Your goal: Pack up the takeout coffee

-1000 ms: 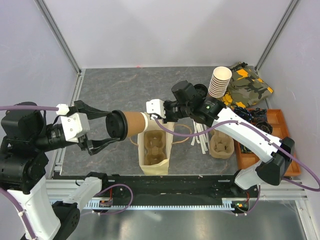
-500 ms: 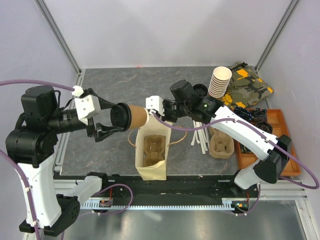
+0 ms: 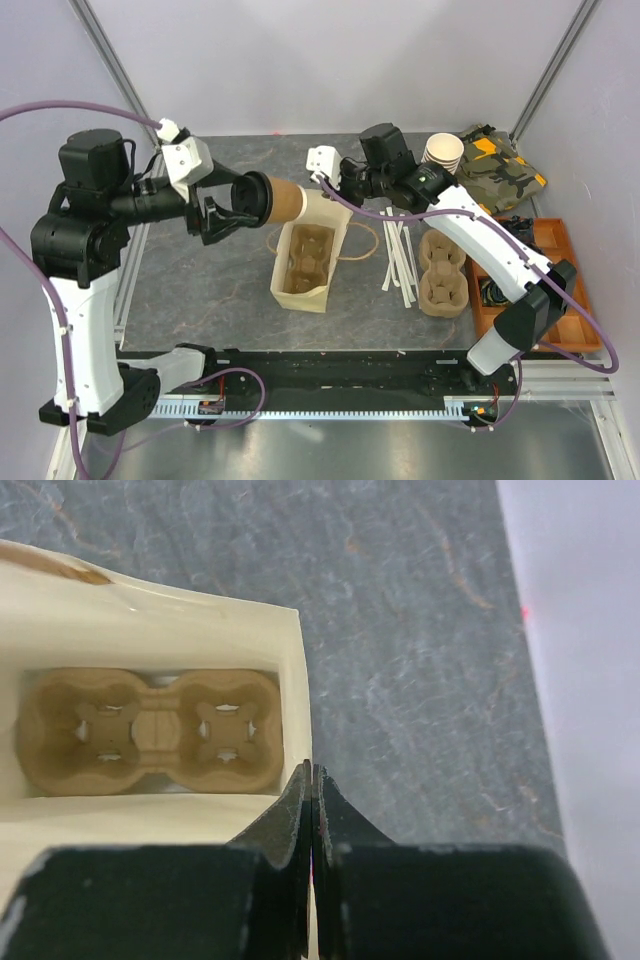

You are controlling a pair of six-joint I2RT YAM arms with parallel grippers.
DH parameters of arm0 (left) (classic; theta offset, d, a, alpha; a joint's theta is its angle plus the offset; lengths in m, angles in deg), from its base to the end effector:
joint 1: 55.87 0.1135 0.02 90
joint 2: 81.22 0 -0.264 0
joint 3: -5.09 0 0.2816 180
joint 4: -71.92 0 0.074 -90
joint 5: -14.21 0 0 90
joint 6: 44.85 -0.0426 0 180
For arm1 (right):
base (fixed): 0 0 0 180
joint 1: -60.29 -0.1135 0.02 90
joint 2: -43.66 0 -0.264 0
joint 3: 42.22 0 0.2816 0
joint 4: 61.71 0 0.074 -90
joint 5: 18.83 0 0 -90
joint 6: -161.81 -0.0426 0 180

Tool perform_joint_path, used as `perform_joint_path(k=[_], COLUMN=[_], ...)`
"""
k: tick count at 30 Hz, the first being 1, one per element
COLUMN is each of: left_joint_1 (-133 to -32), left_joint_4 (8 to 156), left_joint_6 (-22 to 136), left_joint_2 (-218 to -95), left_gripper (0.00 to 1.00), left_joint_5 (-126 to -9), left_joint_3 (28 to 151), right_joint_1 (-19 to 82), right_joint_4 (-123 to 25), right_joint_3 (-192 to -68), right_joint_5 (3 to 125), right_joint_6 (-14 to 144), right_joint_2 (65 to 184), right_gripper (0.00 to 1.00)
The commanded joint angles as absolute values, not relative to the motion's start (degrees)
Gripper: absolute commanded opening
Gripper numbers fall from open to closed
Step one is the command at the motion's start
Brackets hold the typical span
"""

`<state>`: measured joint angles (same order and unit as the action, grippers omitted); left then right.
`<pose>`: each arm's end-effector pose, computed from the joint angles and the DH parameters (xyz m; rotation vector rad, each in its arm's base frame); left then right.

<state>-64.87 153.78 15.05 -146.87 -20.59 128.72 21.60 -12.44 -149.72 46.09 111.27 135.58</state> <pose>0.1430 -0.0581 0.5530 1.1538 1.4588 -0.6951 0.2961 0.2602 0.3905 -1.5298 1.4844 0.4632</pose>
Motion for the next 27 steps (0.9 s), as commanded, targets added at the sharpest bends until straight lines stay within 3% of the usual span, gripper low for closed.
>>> perform_joint_path(k=[1,10,17,27], left_joint_1=[-67.0,-74.7,-86.1,-94.7], left_joint_4=[150.2,150.7,152.1,151.1], left_joint_6=[17.7,15.5,12.6,4.8], left_joint_2=[-150.0,-155.6,-156.0,-154.4], left_gripper=[0.34,0.34,0.32,0.29], left_joint_5=[-23.7,-30.7,-42.3,-62.4], left_joint_3=[134.8,140.5,136.8,129.7], right_joint_1=[21.5,25.0,27.6,27.7], right_joint_4=[-12.6,-11.2,-9.7,-9.6], right_joint_3=[-155.3,-158.5,-159.9,-162.5], right_joint_5=[44.9,44.6,43.4,39.6], right_joint_6=[113.7,115.2,116.0,112.9], right_joint_2=[136.3,140.4,142.4,142.7], right_gripper=[0.00,0.00,0.00,0.00])
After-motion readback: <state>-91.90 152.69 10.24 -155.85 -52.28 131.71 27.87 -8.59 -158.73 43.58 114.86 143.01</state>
